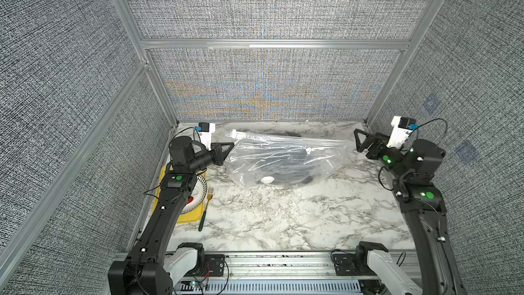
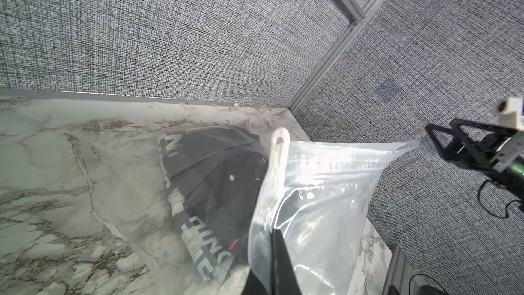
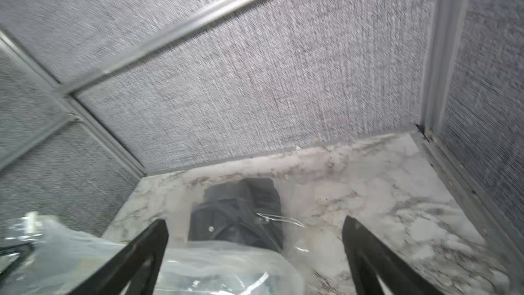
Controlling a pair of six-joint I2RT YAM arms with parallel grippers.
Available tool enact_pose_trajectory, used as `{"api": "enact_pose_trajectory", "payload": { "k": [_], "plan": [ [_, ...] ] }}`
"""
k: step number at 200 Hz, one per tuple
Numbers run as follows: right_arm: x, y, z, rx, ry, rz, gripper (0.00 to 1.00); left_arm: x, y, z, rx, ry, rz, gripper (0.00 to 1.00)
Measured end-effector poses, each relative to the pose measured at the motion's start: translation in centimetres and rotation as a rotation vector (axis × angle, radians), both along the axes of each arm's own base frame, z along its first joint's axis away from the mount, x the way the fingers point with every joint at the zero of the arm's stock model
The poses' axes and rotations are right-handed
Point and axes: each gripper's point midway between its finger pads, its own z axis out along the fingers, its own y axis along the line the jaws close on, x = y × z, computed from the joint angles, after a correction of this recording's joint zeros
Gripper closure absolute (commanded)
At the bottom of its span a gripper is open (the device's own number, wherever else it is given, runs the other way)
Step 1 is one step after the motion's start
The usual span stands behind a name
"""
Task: Place the folded shirt into the vacuum bag
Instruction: Close the vacuum bag at the center of the board.
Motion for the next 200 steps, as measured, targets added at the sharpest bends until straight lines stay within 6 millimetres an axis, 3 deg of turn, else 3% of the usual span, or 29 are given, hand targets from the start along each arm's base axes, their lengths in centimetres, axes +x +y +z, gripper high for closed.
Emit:
{"api": "enact_pose_trajectory", "payload": {
  "k": [12, 22, 34, 36, 48, 70, 102, 123, 162, 172, 200],
  "plan": [
    [-1.1, 2.2, 3.0, 0.02, -0.067, 0.106, 0.01, -0.2, -0.3, 0.1, 0.0, -0.011, -0.029, 1.0],
    [-2.0, 5.1, 5.0, 0.026, -0.114, 0.251, 0.01, -0.2, -0.5, 0.2, 0.002, -0.03, -0.051, 1.0],
    [-2.7, 8.5, 6.0, 0.02, -0.124, 0.414, 0.01, -0.3, -0.9, 0.5, 0.003, -0.055, -0.083, 1.0],
    [-2.9, 10.0, 6.2, 0.017, -0.121, 0.474, 0.01, -0.3, -1.0, 0.6, 0.004, -0.062, -0.091, 1.0],
    [-3.3, 14.3, 6.7, -0.022, -0.11, 0.64, 0.01, -0.5, -1.3, 1.0, 0.004, -0.091, -0.127, 1.0],
    [-2.7, 21.2, 5.7, -0.122, -0.047, 0.854, 0.01, -1.0, -2.0, 1.5, 0.005, -0.145, -0.2, 1.0],
    [-0.9, 27.9, 2.8, -0.295, 0.025, 1.032, 0.12, -2.0, -3.0, 1.7, 0.0, -0.198, -0.33, 1.0],
    [0.3, 30.4, 0.2, -0.382, 0.07, 1.125, 0.18, -3.0, -3.6, 1.8, -0.01, -0.226, -0.431, 1.0],
    [1.1, 33.0, -3.9, -0.448, 0.135, 1.254, 0.25, -5.0, -4.1, 2.6, 0.0, -0.284, -0.563, 1.0],
    [1.0, 33.6, -4.7, -0.456, 0.146, 1.282, 0.29, -5.5, -4.2, 2.7, 0.001, -0.294, -0.588, 1.0],
    [0.2, 34.6, -5.9, -0.458, 0.154, 1.355, 0.29, -5.9, -4.2, 2.2, -0.002, -0.279, -0.616, 1.0]
  ]
}}
